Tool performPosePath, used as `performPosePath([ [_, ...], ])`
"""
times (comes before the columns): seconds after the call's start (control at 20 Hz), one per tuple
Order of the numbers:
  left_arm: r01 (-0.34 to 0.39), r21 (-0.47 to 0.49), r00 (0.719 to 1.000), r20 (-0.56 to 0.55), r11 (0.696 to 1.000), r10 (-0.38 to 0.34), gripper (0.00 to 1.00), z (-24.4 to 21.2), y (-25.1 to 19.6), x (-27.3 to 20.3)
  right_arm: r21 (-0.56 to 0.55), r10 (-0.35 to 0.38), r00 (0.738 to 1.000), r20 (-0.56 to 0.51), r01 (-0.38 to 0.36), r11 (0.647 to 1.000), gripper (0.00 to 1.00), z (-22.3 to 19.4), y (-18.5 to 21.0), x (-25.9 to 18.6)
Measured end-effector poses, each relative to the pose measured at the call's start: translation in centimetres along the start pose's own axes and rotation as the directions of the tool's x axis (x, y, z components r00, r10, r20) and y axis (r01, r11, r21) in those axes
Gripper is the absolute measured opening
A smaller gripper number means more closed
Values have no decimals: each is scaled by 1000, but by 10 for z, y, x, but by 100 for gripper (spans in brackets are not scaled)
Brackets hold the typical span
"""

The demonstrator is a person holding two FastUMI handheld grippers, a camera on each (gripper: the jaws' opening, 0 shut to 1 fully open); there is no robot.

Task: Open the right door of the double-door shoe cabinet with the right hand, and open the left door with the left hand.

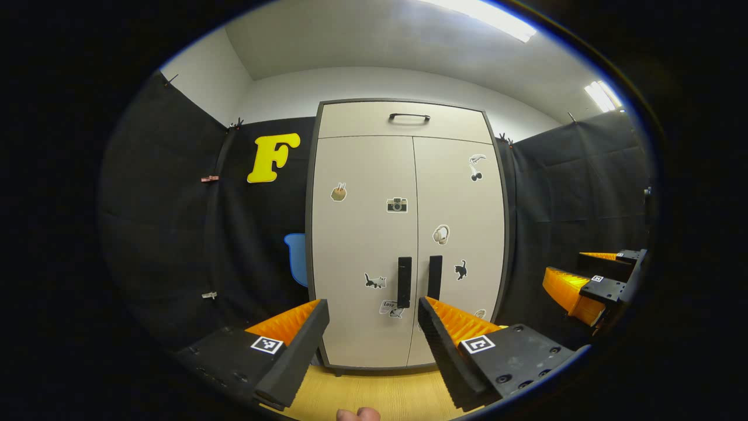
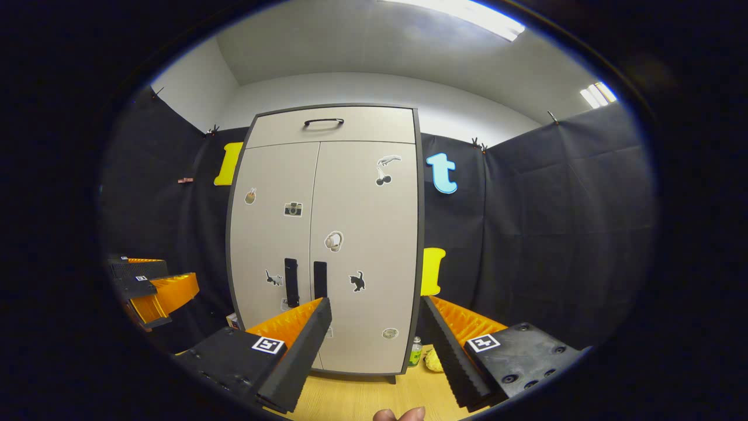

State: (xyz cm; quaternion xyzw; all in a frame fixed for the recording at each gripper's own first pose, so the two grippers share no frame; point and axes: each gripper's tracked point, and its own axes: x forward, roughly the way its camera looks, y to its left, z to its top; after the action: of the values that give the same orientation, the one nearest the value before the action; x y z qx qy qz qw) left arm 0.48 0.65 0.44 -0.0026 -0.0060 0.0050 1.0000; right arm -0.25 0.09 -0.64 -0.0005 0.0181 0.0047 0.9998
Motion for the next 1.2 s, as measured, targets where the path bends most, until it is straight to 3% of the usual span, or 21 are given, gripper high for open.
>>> performPosePath([
  [0.65,14,3,1000,-17,1000,-14,95,-9,6,9,36,33,999,6,-33,999,98,-1,18,22],
  [1.2,-3,6,1000,-17,1000,3,95,-11,10,11,44,86,996,-3,-86,995,97,-23,74,126],
])
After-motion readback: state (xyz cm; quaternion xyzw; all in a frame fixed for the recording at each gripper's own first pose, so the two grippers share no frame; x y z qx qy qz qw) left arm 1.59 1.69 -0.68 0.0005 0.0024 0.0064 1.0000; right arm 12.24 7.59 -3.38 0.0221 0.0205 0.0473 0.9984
